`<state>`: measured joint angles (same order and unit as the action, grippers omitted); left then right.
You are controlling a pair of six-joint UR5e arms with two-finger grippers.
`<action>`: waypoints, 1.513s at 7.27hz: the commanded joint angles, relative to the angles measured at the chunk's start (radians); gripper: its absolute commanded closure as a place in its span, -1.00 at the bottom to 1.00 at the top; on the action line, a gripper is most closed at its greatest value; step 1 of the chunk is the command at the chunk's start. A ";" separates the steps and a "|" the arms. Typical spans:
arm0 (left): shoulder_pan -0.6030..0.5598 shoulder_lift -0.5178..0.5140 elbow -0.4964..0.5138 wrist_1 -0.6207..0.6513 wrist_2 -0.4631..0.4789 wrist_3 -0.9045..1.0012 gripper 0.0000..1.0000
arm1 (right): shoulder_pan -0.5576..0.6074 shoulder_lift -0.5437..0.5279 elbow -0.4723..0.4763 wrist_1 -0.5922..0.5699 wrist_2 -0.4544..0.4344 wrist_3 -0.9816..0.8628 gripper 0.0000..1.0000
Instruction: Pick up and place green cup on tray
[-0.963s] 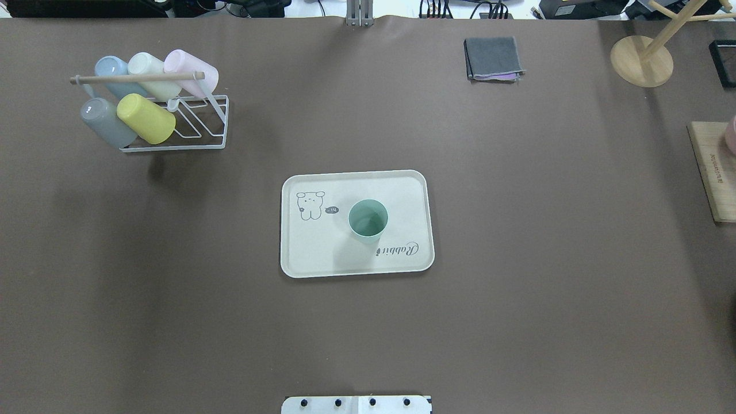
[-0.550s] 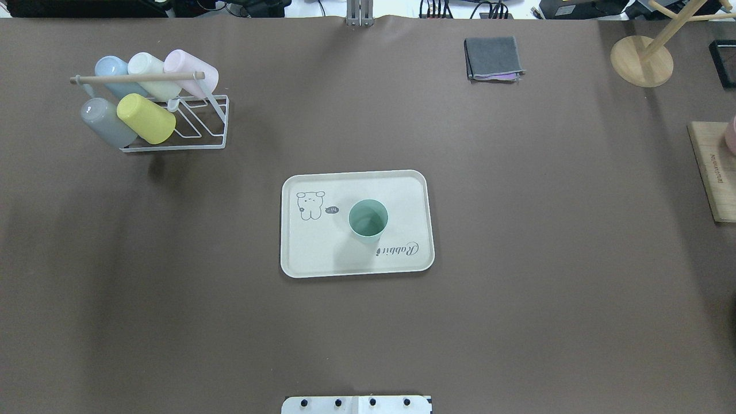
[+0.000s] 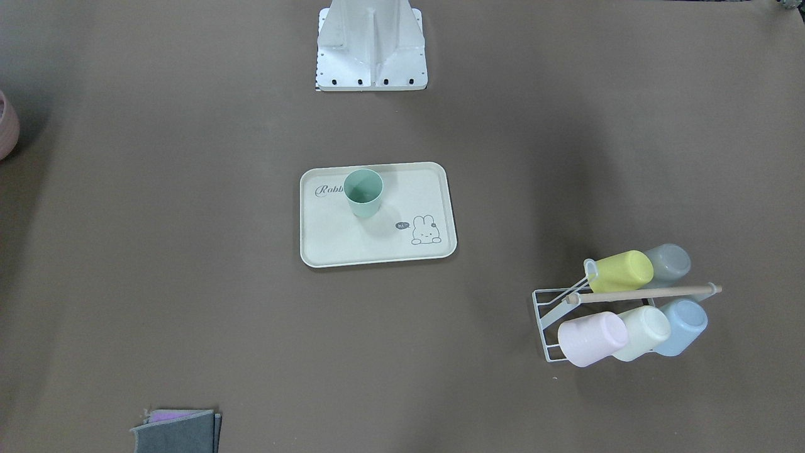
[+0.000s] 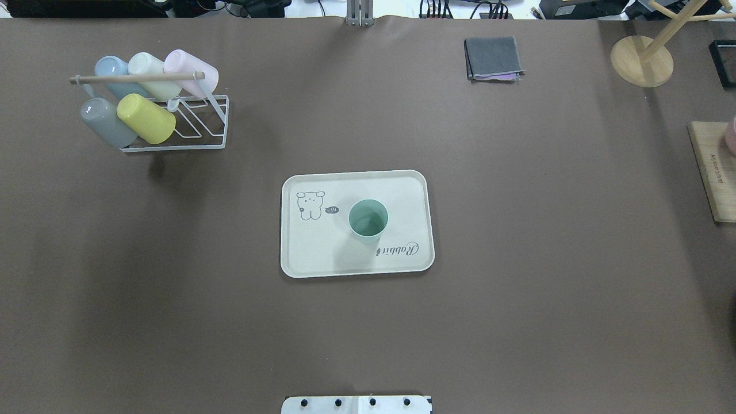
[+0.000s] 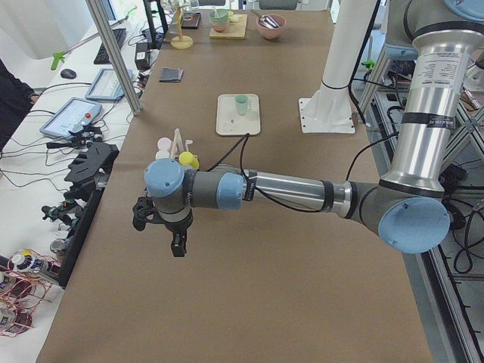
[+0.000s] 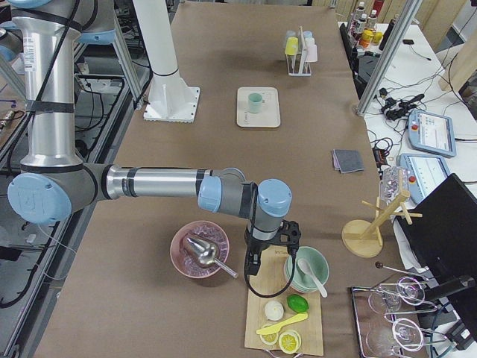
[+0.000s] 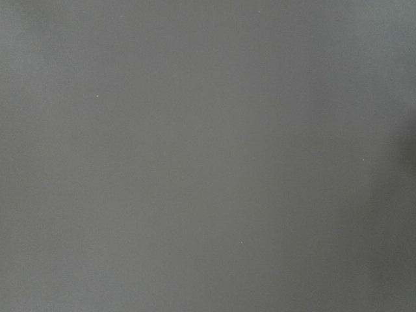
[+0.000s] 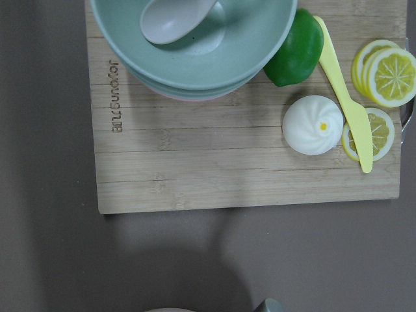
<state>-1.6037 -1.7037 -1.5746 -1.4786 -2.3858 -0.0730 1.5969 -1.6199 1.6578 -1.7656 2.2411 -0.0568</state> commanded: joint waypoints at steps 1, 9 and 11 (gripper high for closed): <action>0.001 0.038 -0.022 0.017 0.000 -0.005 -0.97 | 0.000 0.000 -0.001 0.000 0.000 -0.002 -1.00; 0.002 0.036 0.022 0.006 0.030 -0.014 -0.97 | 0.000 0.006 0.002 0.002 0.000 -0.003 -1.00; 0.002 0.038 0.022 0.006 0.030 -0.016 -0.97 | 0.000 0.006 0.002 0.002 0.002 -0.002 -1.00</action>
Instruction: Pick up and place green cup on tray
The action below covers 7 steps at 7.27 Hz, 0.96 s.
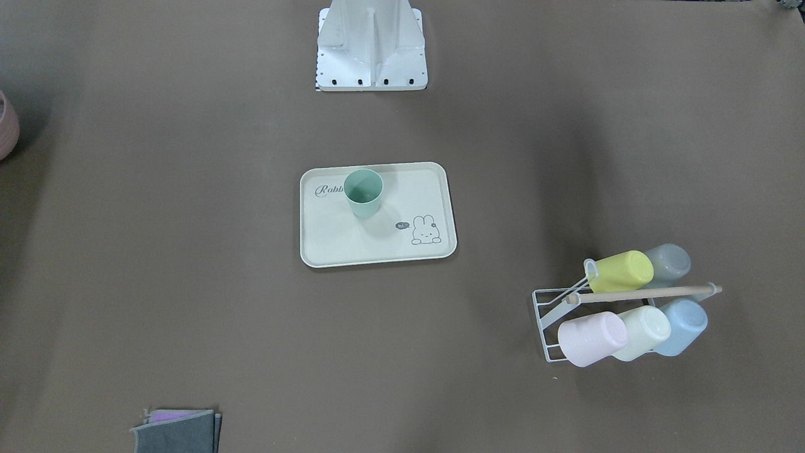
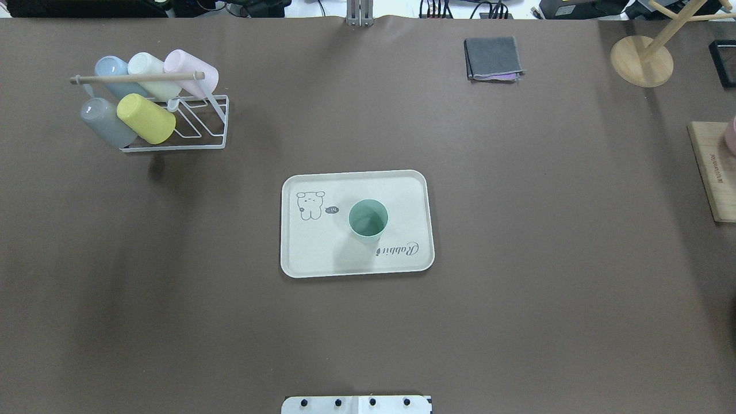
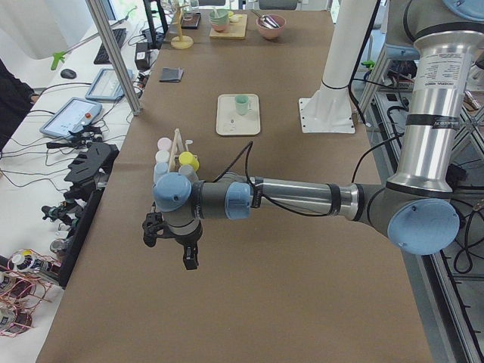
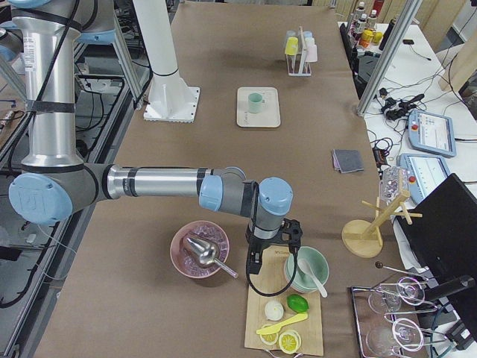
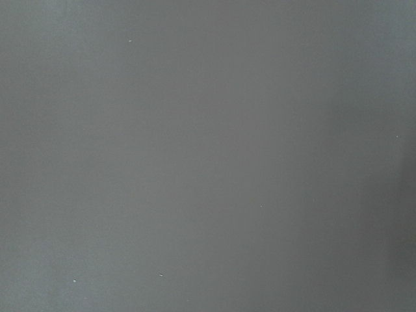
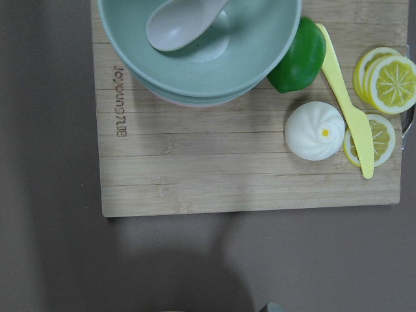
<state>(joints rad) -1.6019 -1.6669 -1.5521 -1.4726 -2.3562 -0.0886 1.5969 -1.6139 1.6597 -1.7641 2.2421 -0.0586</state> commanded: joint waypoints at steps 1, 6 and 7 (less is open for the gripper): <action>-0.001 0.001 0.000 0.000 -0.002 0.000 -0.97 | 0.000 0.002 0.002 0.000 0.001 0.000 -1.00; -0.001 -0.007 -0.002 0.000 -0.002 -0.002 -0.97 | 0.000 -0.001 0.002 0.000 0.001 -0.001 -1.00; -0.001 -0.010 0.000 0.000 -0.002 -0.002 -0.97 | 0.000 -0.001 0.003 0.000 0.001 -0.003 -1.00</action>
